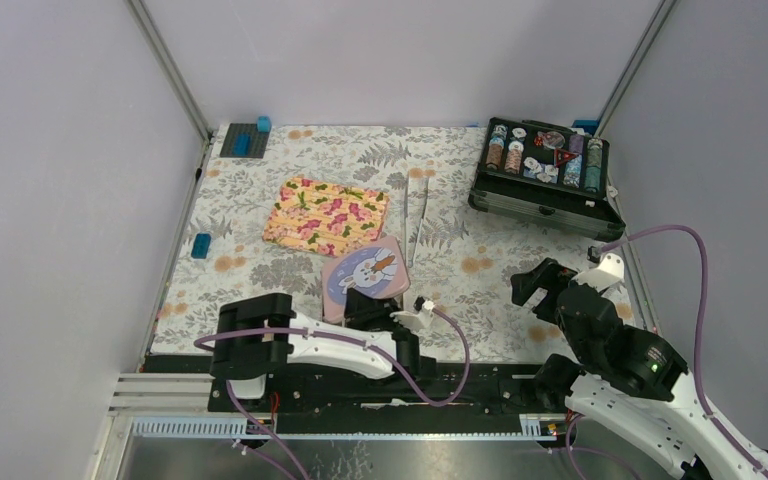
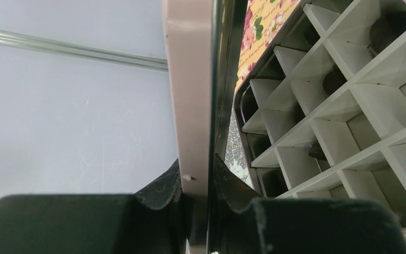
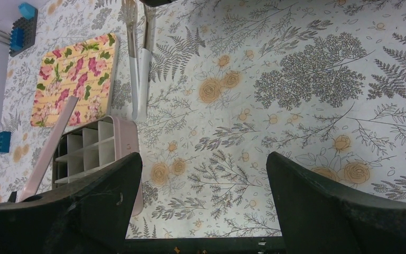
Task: Pack the chocolate
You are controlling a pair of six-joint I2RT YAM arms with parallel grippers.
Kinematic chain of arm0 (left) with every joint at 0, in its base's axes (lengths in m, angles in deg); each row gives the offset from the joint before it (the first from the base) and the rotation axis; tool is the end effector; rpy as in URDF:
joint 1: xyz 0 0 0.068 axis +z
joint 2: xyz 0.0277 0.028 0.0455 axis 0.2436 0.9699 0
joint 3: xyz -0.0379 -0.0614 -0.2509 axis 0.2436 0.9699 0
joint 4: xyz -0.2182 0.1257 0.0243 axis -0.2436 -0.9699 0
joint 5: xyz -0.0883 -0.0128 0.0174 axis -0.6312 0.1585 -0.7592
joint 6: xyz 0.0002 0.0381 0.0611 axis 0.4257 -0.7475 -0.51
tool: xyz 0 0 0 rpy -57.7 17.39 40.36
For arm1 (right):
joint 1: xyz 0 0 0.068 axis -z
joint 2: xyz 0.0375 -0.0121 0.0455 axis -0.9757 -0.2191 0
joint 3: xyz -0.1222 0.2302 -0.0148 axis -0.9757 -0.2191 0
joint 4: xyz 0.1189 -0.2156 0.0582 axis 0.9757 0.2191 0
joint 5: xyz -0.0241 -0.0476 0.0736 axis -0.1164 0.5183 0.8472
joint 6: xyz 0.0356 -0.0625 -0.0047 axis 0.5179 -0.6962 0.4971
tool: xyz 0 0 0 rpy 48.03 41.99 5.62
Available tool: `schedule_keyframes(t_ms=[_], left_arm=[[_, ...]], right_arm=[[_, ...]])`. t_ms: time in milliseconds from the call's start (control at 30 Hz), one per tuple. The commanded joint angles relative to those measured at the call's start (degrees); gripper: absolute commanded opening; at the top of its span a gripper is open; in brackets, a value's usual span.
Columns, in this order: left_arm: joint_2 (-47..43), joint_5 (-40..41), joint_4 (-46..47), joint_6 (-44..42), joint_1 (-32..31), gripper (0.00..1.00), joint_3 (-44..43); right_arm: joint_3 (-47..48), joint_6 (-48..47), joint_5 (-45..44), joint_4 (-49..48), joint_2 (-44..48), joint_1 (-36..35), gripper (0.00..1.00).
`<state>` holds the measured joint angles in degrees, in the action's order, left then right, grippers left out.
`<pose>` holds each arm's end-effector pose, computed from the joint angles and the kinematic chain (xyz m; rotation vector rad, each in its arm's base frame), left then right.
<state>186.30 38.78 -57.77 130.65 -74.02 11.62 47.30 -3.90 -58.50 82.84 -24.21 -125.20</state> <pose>0.0663 -0.2516 0.1847 0.9493 1.6155 0.9447 0.0852 0.0396 0.2931 0.4046 1.9282 0.4247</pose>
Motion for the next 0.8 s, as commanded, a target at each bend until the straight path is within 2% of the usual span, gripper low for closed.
schedule_keyframes(t_ms=[0, 167, 367, 767], left_arm=[[0.8, 3.1, -5.0, 6.3, -0.5, 0.00, -2.5], [1.6, 2.6, -4.6, 6.0, -0.7, 0.00, -2.6], [1.7, 1.7, -0.9, 1.8, -2.8, 0.00, -1.5], [3.6, 1.7, -0.8, 1.8, -2.9, 0.00, -1.7]], right_arm=[[1.1, 1.7, 0.1, -1.1, 0.2, -0.3, 0.94], [1.5, 1.6, 0.1, -0.9, 0.5, -0.3, 0.94], [1.7, 1.5, 0.2, -0.9, 0.3, -0.3, 0.95], [1.2, 1.3, -0.2, -0.6, 1.3, -0.3, 0.94]])
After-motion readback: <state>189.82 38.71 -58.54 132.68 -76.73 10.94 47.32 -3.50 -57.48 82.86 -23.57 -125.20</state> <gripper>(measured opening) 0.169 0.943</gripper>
